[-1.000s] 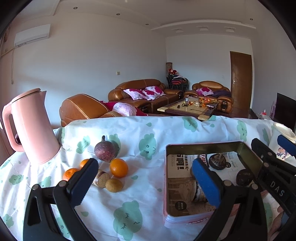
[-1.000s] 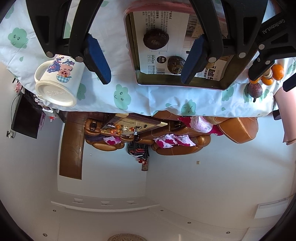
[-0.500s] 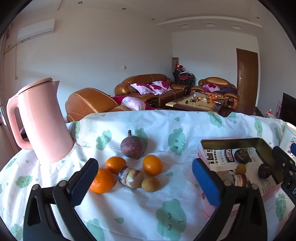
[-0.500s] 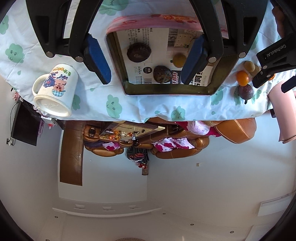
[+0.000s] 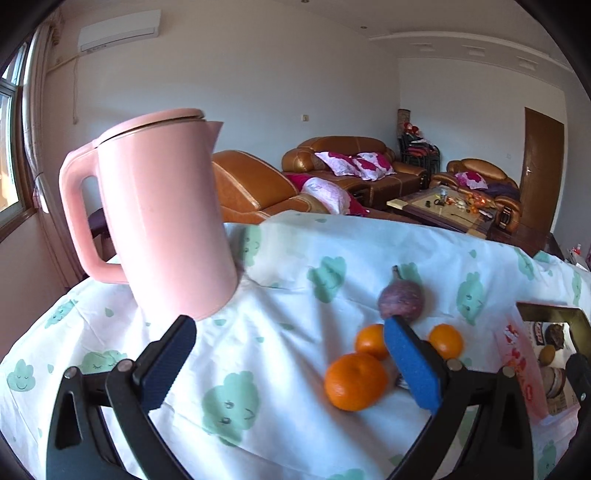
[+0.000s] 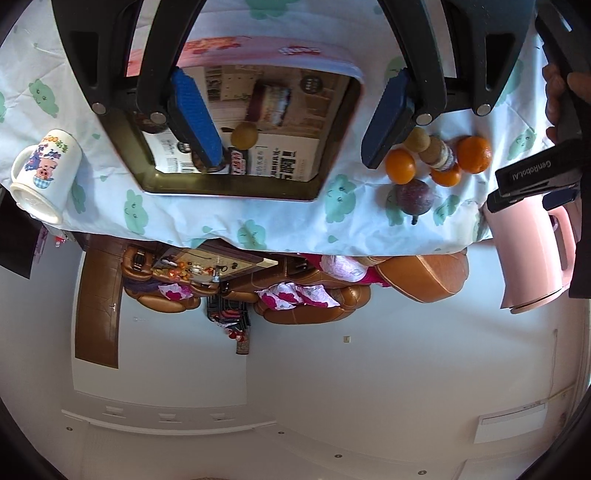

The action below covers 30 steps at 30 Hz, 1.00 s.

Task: Organize fruits
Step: 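Grasp a small yellow-brown fruit with the right tool while the left tool grasps an orange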

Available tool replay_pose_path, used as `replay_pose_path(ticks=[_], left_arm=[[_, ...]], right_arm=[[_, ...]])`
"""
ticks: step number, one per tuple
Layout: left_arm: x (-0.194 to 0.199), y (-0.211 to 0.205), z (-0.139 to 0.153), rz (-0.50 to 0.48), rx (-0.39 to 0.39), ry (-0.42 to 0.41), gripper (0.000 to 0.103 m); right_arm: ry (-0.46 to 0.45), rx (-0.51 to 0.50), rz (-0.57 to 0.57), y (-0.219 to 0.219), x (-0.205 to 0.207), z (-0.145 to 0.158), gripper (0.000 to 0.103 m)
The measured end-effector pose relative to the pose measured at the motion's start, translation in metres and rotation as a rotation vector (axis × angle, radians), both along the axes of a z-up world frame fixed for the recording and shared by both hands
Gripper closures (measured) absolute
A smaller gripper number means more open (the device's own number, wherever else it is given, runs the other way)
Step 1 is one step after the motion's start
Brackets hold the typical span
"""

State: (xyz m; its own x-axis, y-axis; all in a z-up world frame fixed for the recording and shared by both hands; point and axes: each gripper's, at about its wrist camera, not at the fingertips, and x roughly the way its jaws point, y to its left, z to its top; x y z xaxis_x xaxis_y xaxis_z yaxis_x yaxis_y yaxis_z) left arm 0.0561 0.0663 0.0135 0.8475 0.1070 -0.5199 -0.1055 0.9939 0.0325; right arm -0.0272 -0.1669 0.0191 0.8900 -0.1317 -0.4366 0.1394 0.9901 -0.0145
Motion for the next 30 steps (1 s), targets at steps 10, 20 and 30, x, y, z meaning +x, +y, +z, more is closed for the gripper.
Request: replay_pose_path(ticks=[10,20,30], left_arm=[[0.018,0.045,-0.006,0.121,-0.010,0.070,0.000],[0.023,0.030,-0.010,0.030,0.021,0.115,0.000],[0.025,0.006,-0.018,-0.101,0.025,0.159,0.000]], right_arm=[[0.096,-0.136,0.196,0.080,0.043,-0.012,0.045],[0.395,-0.130,0.278,0.101,0.095,-0.049,0.062],[0.383,-0.016,0.302,0.088,0.095,-0.046,0.071]])
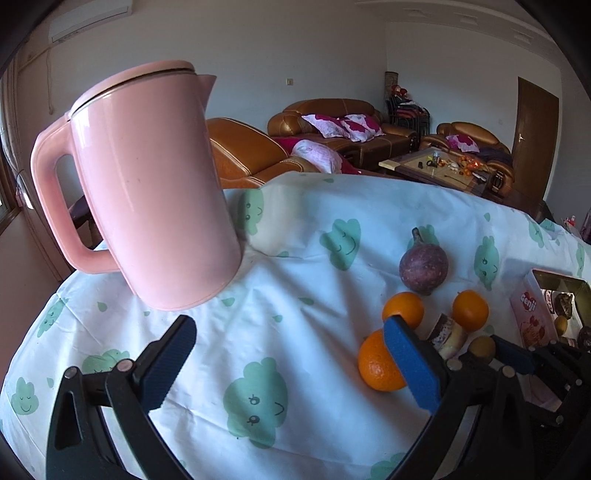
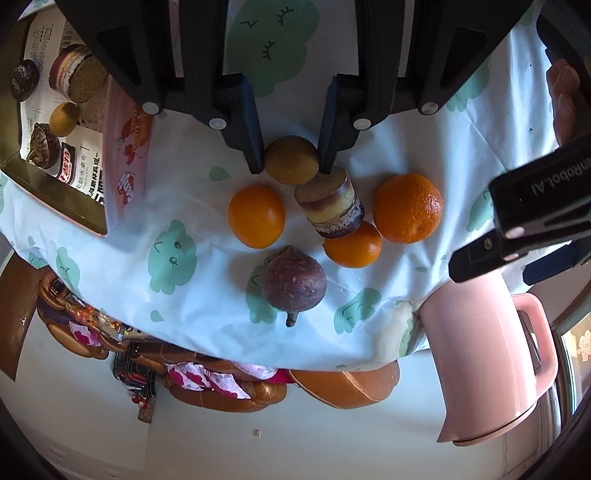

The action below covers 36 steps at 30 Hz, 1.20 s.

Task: Organize fruits
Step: 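Grasp a small yellow-brown fruit with the right tool while the left tool grasps an orange, then carry the yellow-brown fruit and the orange over the tin tray with both tools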

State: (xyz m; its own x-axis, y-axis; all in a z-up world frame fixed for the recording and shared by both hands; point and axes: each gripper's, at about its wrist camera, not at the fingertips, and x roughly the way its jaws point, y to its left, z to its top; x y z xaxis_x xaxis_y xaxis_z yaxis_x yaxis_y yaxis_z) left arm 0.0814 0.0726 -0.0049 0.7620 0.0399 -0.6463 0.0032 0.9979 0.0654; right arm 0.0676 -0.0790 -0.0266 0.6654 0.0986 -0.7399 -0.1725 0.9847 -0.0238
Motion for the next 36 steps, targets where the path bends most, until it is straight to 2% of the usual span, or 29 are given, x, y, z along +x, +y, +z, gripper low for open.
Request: replay_pose_path(ticks=[7,11,15,18,22,26,30,36], left_arm=[[-0.004,-0.022,-0.008,-0.110,0.036,0.024,0.000],[0.001,-0.031,-0.019,-0.144,0.047,0.069,0.003],[0.010,-0.037,-0.027,-0.173,0.014,0.108,0.005],[0.011,-0.043,-0.029,-0.204,0.004,0.119,0.017],[0.015,-0.049,-0.035,-0.256,-0.012,0.159,0.054],[0.013,-0.049,-0.034,-0.258,-0.016,0.160,0.054],[0.004,-0.044,-0.026,-0.212,-0.002,0.101,0.055],[-0.020,-0.040,0.000,-0.130,0.018,-0.121,0.055]], right_arm=[[-0.177,0.081,-0.052,-0.019,-0.036,0.023,0.071],[-0.207,0.082,-0.061,-0.024,-0.050,0.028,0.071],[-0.198,0.097,-0.063,-0.026,-0.056,0.027,0.071],[-0.200,0.098,-0.067,-0.027,-0.058,0.026,0.071],[-0.205,0.089,-0.069,-0.026,-0.059,0.026,0.071],[-0.207,0.094,-0.074,-0.027,-0.062,0.025,0.071],[-0.216,0.103,-0.084,-0.029,-0.064,0.026,0.071],[-0.327,0.090,-0.090,-0.032,-0.079,0.040,0.071]])
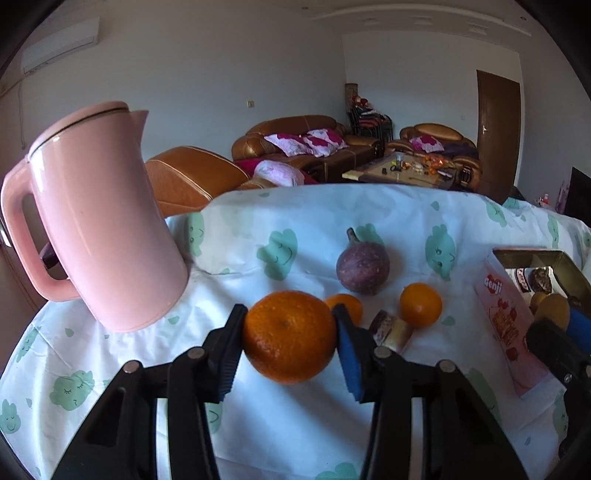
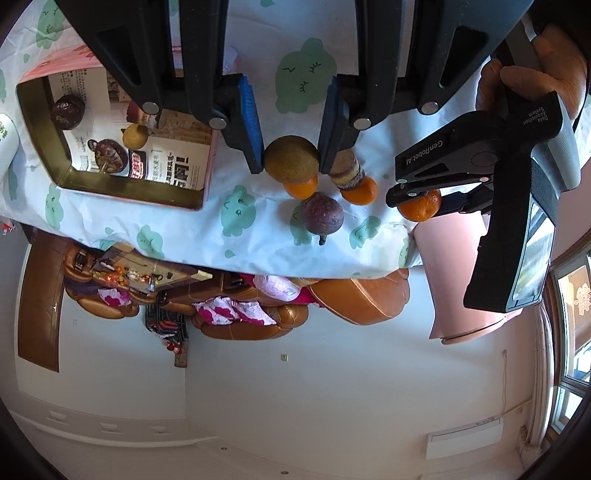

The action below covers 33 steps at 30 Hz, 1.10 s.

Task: Organize fruits
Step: 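Carry the yellow-brown fruit and the orange over the tin tray with both tools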

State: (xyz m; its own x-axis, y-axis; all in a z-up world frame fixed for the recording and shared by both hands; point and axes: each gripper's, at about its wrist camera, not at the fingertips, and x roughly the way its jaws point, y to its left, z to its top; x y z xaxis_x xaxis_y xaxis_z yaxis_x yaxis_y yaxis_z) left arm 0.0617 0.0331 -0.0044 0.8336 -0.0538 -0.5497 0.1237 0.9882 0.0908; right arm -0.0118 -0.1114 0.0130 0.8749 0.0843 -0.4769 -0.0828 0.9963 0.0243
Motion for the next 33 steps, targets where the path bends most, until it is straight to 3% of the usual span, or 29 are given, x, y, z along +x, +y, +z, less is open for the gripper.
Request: replay_pose_path(ticks=[5,18,33], left_arm=[[-0.008,0.000,0.008,0.045,0.002,-0.092,0.055],[-0.023,0.001,0.007,0.111,-0.078,-0.084,0.054],[-0.057,-0.066,0.019,0.031,-0.072,-0.135,0.054]], right_arm=[[-0.062,-0.029,-0.024,-0.001,-0.006,0.010,0.071],[-0.089,-0.055,-0.046,-0.018,-0.014,0.016,0.071],[-0.089,-0.058,-0.130,-0.084,-0.025,0.018,0.071]])
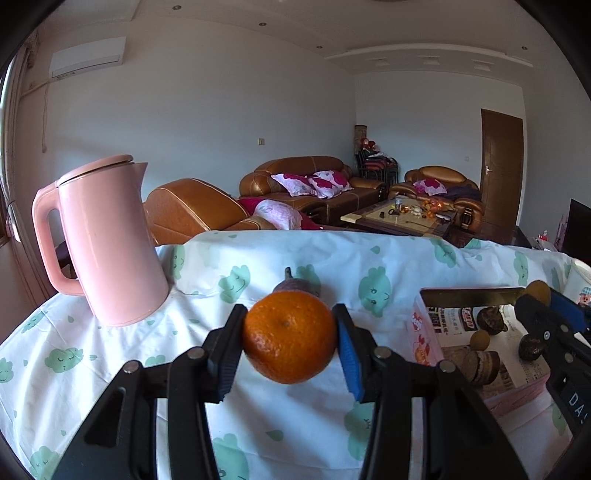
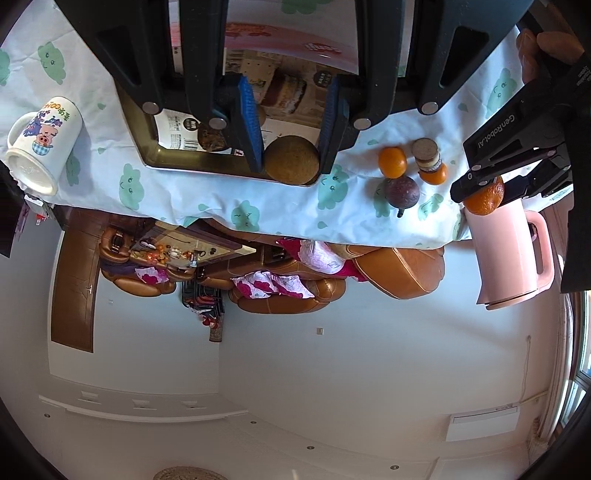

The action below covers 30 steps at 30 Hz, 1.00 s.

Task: Organize fruits
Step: 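Carry the yellow-brown fruit and the orange over the tin tray with both tools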

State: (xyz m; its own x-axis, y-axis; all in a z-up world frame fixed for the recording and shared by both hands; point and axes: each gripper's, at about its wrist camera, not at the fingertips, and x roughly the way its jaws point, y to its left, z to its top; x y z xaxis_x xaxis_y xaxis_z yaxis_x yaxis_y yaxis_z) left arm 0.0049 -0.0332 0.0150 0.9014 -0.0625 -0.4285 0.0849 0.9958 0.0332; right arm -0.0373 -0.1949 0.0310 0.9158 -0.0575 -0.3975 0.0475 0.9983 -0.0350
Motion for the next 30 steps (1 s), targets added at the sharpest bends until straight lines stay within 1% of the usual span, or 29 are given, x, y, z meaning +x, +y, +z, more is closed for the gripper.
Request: replay_pose_path(ticks=[7,14,19,25,30], left_arm=[[-0.005,-0.036,0.005,-0.062,0.006,-0.008,0.054],[-0.004,-0.068,0.008,-0.109,0.016,-0.016,0.054],[-0.001,-0.091,0.009,-0.143,0.020,-0.016,0.054],[0.009,-0.118,0.006,-0.190,0.015,0.012,0.054],[0.019,-0.131,-0.004,-0.213,0.020,0.064,0.054]], right_arm=[[-0.017,0.015,-0.054,-0.034,-0.004,0.005,0.071],[-0.011,0.033,-0.112,-0.068,-0.002,0.007,0.071],[-0.009,0.030,-0.143,-0.083,-0.001,0.007,0.071],[0.013,0.022,-0.180,-0.098,0.006,0.003,0.071],[0.057,0.049,-0.179,-0.108,0.017,-0.005,0.071]])
